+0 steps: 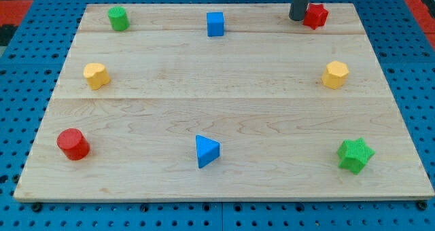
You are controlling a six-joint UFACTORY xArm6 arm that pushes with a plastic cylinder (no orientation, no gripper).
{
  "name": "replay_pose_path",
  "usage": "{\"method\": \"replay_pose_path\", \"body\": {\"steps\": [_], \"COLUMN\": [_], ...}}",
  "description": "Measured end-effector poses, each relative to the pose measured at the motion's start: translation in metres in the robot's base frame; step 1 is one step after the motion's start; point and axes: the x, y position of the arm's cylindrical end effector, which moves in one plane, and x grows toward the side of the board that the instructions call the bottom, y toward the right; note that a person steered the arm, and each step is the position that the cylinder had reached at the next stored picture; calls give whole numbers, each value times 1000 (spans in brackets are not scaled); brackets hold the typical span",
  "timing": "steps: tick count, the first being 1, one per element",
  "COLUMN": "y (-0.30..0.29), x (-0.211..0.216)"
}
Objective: Move your arm towards the blue triangle
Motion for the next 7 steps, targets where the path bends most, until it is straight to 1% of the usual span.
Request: {"method": "replay_pose_path", "body": {"steps": [3,5,6,7], "y": [0,-113,-113,-113], "x": [5,12,12,31]}}
